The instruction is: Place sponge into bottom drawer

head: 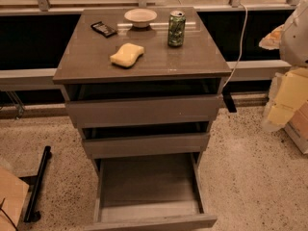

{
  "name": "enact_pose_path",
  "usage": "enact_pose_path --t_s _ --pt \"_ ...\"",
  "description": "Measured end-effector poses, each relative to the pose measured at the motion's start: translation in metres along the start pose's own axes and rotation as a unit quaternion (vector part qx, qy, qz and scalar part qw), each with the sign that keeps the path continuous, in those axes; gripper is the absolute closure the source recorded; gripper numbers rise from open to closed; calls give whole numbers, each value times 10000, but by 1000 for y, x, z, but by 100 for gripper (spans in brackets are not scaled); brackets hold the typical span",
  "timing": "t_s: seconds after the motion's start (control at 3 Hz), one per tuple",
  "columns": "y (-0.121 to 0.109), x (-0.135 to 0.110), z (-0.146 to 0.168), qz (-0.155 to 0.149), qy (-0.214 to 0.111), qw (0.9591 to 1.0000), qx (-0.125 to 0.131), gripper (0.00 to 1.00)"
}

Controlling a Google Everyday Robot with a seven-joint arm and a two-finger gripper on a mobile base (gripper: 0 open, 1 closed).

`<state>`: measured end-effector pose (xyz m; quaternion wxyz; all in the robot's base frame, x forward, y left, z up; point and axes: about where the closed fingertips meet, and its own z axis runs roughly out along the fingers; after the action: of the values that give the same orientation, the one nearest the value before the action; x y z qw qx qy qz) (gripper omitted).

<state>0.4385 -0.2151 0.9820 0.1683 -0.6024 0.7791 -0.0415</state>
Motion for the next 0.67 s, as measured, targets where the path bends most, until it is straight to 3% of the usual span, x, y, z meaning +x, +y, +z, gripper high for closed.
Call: enact_pose_path --t_s 0.33,0.67 --pt "0 0 0 0 0 10000 0 0" --pt "-9 -6 9 161 -221 9996 43 0"
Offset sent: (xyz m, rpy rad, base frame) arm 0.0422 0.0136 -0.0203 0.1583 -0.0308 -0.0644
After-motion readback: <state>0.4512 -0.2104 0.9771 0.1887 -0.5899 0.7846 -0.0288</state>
